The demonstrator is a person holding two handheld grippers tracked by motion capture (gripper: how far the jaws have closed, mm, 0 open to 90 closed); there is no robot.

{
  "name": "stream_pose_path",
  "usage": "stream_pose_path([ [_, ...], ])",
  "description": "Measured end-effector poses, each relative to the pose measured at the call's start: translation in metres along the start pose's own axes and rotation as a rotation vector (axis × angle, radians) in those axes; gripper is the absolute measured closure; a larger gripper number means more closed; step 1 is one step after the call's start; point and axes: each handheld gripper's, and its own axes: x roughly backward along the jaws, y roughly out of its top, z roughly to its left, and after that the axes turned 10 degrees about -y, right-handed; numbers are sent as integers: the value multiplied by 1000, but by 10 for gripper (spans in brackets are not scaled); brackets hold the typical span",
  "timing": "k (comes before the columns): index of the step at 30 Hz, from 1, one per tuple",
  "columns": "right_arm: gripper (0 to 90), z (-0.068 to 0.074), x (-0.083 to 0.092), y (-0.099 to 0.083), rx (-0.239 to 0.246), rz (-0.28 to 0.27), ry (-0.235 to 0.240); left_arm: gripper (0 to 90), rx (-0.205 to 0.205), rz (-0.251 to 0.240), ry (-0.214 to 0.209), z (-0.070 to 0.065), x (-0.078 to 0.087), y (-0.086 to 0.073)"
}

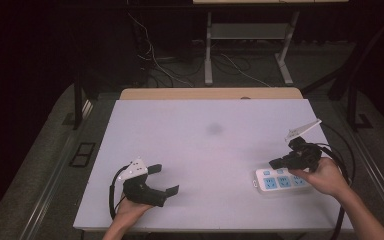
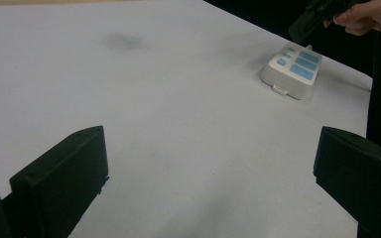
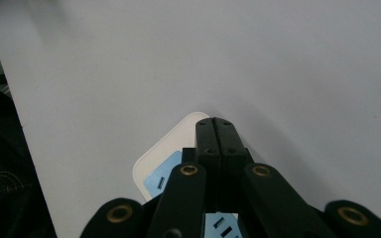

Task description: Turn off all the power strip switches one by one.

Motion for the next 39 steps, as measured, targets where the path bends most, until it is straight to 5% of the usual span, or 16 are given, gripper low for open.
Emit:
stream_pose_path([
  [17, 900, -11, 19, -8, -30, 13, -36, 0, 1, -4, 2, 0, 0, 0],
  [39, 900, -18, 10, -16, -48, 41, -25, 0, 6, -4, 8, 1, 0, 0],
])
